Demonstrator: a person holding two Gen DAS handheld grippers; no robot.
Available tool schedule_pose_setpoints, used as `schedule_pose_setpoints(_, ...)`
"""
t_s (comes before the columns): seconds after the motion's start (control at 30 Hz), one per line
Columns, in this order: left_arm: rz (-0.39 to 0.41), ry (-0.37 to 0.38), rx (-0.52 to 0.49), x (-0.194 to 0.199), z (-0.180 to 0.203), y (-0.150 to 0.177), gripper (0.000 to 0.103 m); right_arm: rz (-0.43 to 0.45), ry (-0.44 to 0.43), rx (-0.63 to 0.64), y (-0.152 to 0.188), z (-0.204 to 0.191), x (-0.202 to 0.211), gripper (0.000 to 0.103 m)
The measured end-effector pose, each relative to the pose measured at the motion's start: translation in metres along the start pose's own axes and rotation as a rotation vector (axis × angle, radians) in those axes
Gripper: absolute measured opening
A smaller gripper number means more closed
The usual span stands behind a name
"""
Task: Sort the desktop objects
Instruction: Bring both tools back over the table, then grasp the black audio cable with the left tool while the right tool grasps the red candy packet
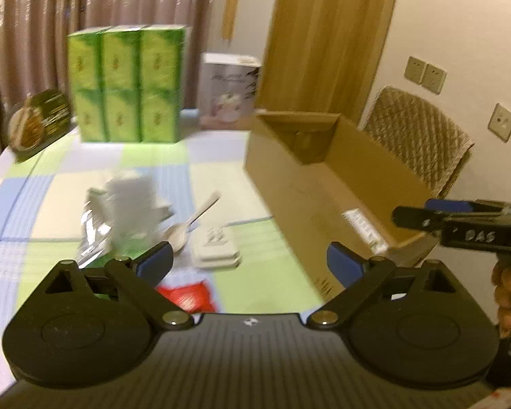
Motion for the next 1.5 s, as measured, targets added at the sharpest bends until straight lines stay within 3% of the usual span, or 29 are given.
schedule_pose_setpoints(0.13,-0.023,-0.050,0.018,0.016,-0.032,0.013,0.101,-0.019,-0.053,0.023,0.006,-0.027,-0.002,0.082)
schedule_pose_setpoints(0.27,-0.022,-0.112,0.032,0.033,-0.064,0.023,0.101,-0.020,-0.091,0.040,0.008,-0.051,-0.002,0.092)
schedule_pose_setpoints(0.5,-0.015,-0.185,0.092,0.049,-0.114,0.024,0.102,-0.020,-0.136,0.075,0.006,-0.084,-0.003,0.100)
schedule_pose_setpoints(0.83,-0.015,-0.203,0.117,0.053,-0.148,0.027,0.102,-0.069,-0.186,0.121,0.018,-0.117,-0.018,0.101)
schedule_pose_setpoints(1.2,-0.055,-0.196,0.013,0.038,-0.179,0.020,0.101,-0.107,-0.227,0.171,0.023,-0.142,-0.053,0.101)
schedule_pose_setpoints(1.5,-0.111,-0.164,-0.127,-0.007,-0.202,0.022,0.097,-0.178,-0.215,0.181,0.035,-0.148,-0.106,0.097)
Point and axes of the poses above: each gripper's, at about its wrist camera, not at the fingertips, and x roughly against the way its jaws point, z to its right, y to its underside, the point moved 7 cm from there along -x, roughly the way its jaws point, and after that the axes turned 15 degrees about x, right-handed, at the moved point
